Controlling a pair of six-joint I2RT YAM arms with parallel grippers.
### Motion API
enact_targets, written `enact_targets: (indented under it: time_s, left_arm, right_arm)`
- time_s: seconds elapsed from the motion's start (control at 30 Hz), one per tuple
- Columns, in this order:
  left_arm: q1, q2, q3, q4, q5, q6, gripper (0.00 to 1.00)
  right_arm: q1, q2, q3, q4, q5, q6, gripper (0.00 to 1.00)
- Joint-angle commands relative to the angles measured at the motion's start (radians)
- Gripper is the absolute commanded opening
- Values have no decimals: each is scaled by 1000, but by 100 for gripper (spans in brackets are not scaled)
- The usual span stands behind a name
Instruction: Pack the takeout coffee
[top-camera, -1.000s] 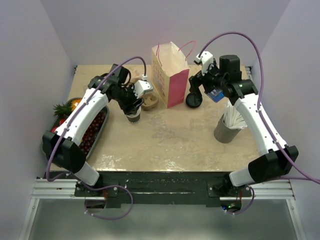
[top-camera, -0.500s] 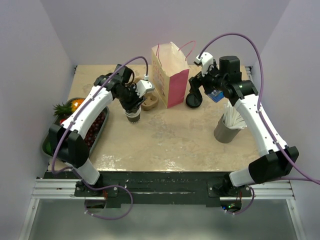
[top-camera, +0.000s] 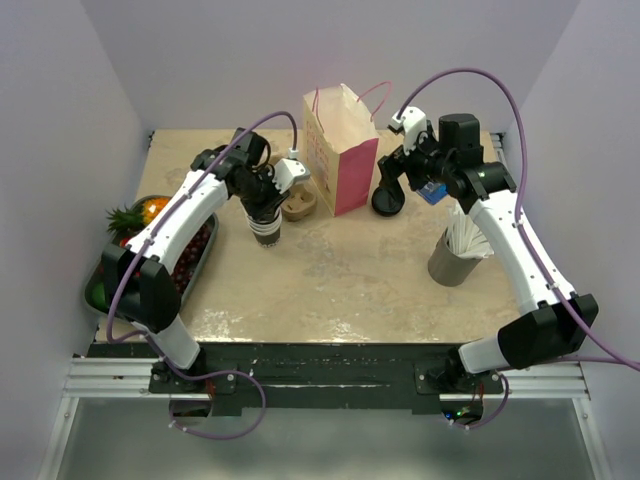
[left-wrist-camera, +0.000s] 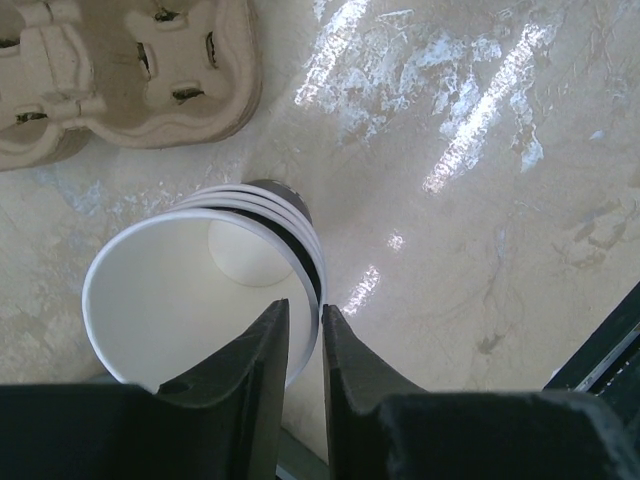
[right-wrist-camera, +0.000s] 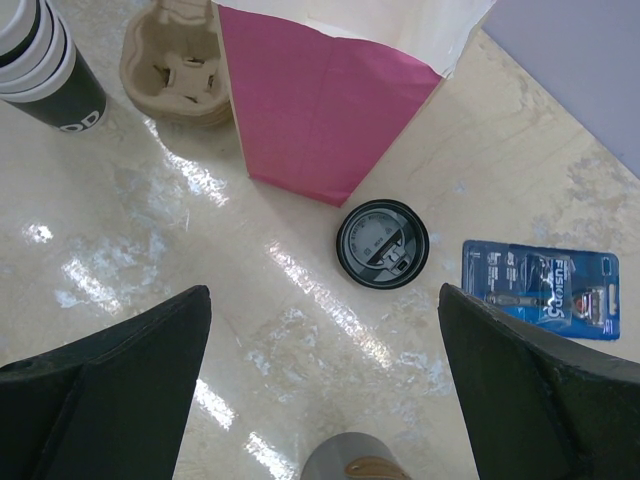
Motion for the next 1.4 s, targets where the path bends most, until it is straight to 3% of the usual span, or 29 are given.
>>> enact_targets:
  time_s: [0.0,0.27,0.37,0.7,0.9,1.37]
  left_arm:
    - [-6,4,39,7,-10,-13,24]
    - [-6,15,45,8,-18,-9,12]
    - [-6,18,46,-2,-13,-5,0]
    - [-6,-23,138,3,-82,19,0]
    - [-6,-40,115,40,-145,47,0]
    - [-8,-26,212,-34,-64,-7,0]
  right_arm:
    - [2,-30,-5,17,-1,-6,98]
    - [0,-28,-5,18,2,-9,99]
    - [0,-28,-5,17,4,-11,99]
    - [2,-13,14,14,2,-11,99]
    - [2,10,30,14,-6,-6,99]
    - [2,15,40,5,-4,-8,99]
